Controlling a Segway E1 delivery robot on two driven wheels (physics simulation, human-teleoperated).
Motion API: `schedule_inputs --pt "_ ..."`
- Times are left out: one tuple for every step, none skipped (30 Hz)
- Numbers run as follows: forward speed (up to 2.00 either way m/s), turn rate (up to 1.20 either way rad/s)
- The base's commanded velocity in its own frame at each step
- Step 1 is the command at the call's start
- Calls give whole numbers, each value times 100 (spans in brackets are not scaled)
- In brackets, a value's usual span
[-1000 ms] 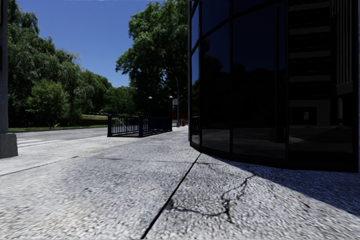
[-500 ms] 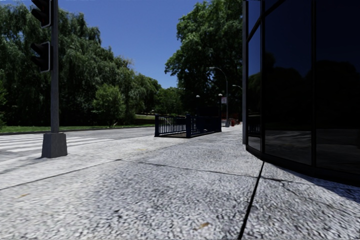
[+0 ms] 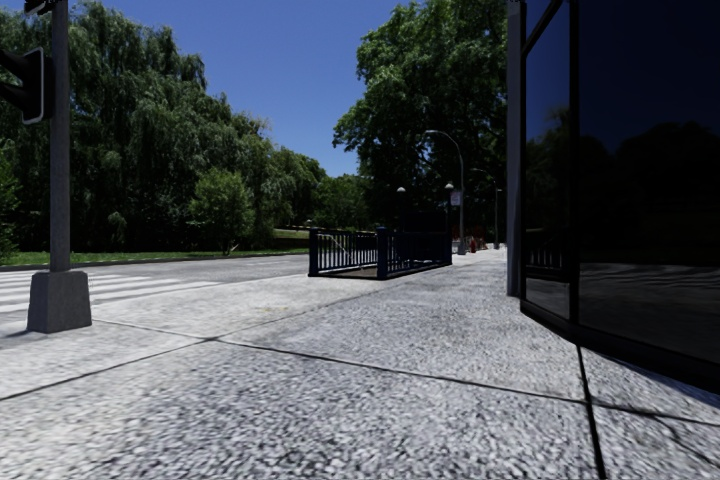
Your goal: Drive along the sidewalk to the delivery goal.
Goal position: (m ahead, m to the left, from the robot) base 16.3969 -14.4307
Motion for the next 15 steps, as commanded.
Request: schedule_inputs --pt "153 0" --pt "153 0" --pt "153 0" --pt "153 0" --pt "153 0" --pt "153 0" --pt "153 0" --pt "153 0" --pt "153 0" --pt "153 0" --pt "153 0" --pt "153 0" --pt "153 0" --pt "153 0" --pt "153 0"
